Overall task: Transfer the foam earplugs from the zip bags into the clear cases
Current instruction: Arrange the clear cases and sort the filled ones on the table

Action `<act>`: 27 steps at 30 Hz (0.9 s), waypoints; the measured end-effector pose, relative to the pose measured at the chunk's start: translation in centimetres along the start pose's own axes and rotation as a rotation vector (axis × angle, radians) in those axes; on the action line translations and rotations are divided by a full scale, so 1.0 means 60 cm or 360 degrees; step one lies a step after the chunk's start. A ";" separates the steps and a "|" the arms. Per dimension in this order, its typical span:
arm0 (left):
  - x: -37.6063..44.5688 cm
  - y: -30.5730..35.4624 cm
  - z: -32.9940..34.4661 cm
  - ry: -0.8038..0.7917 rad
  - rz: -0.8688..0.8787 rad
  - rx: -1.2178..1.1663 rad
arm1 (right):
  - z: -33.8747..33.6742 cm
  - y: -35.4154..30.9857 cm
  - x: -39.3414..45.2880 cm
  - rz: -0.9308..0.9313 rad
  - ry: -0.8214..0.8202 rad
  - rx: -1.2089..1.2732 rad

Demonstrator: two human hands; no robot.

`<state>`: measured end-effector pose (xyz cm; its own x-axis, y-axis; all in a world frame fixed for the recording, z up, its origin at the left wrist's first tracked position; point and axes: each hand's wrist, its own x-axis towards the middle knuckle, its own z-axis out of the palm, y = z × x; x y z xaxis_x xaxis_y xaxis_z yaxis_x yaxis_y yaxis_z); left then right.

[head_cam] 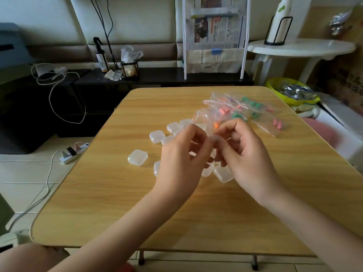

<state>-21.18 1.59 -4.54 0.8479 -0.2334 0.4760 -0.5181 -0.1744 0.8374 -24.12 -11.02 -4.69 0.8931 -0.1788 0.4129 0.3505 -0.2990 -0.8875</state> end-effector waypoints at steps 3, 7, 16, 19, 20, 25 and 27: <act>-0.006 0.003 0.004 -0.0008 -0.0160 -0.0201 | 0.000 0.000 0.002 -0.0007 0.0048 -0.0010; -0.005 -0.001 0.006 -0.0094 -0.0347 -0.0365 | -0.005 -0.003 0.003 0.0017 0.0026 0.0062; 0.005 -0.006 0.008 -0.0211 -0.0273 -0.0173 | -0.001 0.001 0.000 -0.0078 0.0029 0.0022; 0.001 -0.006 0.009 -0.0172 -0.0166 0.0014 | 0.002 -0.001 -0.004 -0.0277 0.0036 -0.0219; -0.001 -0.005 0.011 -0.0166 -0.0138 0.0030 | 0.003 -0.001 -0.005 -0.0326 0.0034 -0.0285; -0.006 -0.009 0.017 -0.0124 0.0075 0.0278 | 0.008 0.000 -0.012 -0.0484 0.0041 -0.0471; -0.008 -0.007 0.019 -0.0128 0.0114 0.0363 | 0.008 0.003 -0.014 -0.0569 0.0115 -0.0641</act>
<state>-21.48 0.68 -5.43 0.8013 -0.3266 0.5013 -0.5961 -0.3639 0.7157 -24.69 -10.49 -5.28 0.7114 -0.0600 0.7002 0.4801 -0.6861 -0.5466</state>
